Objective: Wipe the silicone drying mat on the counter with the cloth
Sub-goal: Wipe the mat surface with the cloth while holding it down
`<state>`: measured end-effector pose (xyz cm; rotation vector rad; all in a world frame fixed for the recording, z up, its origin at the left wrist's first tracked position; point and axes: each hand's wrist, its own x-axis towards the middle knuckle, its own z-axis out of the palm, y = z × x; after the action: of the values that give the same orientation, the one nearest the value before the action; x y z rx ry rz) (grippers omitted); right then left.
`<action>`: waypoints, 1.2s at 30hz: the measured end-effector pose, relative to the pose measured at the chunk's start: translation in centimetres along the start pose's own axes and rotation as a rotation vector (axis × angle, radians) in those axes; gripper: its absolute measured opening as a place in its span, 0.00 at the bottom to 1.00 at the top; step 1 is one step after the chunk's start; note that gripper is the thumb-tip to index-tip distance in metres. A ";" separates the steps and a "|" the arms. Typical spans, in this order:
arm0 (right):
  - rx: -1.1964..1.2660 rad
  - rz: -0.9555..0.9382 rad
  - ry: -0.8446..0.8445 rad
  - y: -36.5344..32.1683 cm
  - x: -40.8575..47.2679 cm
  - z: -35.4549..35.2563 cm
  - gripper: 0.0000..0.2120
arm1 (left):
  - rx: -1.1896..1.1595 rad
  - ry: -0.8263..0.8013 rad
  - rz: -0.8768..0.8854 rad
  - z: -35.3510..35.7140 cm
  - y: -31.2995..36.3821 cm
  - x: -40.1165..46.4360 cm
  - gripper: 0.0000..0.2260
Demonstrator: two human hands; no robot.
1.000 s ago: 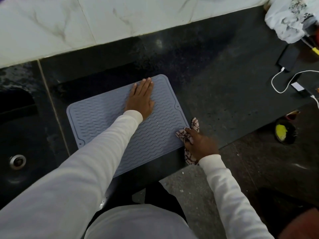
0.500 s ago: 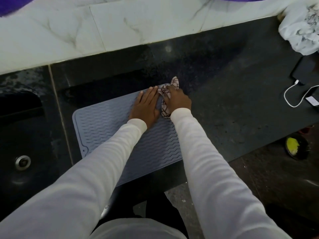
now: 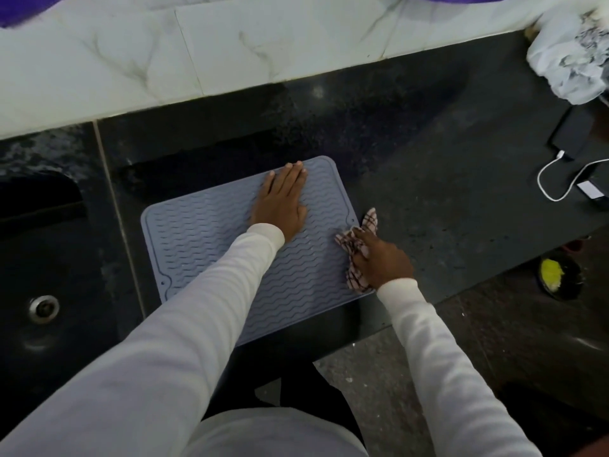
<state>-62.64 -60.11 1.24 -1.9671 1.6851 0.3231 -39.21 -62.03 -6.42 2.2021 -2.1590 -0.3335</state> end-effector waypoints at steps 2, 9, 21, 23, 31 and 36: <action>-0.010 -0.002 0.006 1.1 -1.5 0.7 0.23 | 0.012 -0.002 0.001 0.1 0.0 0.0 0.33; 0.007 0.027 0.042 3.4 -4.5 2.5 0.22 | 0.013 0.020 0.008 0.3 0.0 -0.1 0.33; 0.135 0.124 0.096 3.6 -9.5 6.6 0.27 | 0.012 0.011 0.000 0.2 0.2 -0.1 0.32; 0.153 0.135 0.100 3.1 -9.6 7.0 0.28 | 0.000 -0.003 0.002 0.1 0.1 -0.1 0.32; 0.211 0.098 0.098 -0.3 -11.8 9.2 0.28 | 0.020 -0.014 0.005 0.3 0.0 -0.2 0.32; 0.294 -0.072 -0.003 -1.7 -11.9 8.3 0.23 | 0.017 -0.036 0.060 -0.2 -0.5 -0.2 0.30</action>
<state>-62.02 -45.48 0.68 -1.8014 1.5553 0.0473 -38.63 -61.80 -6.30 2.1509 -2.2495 -0.3557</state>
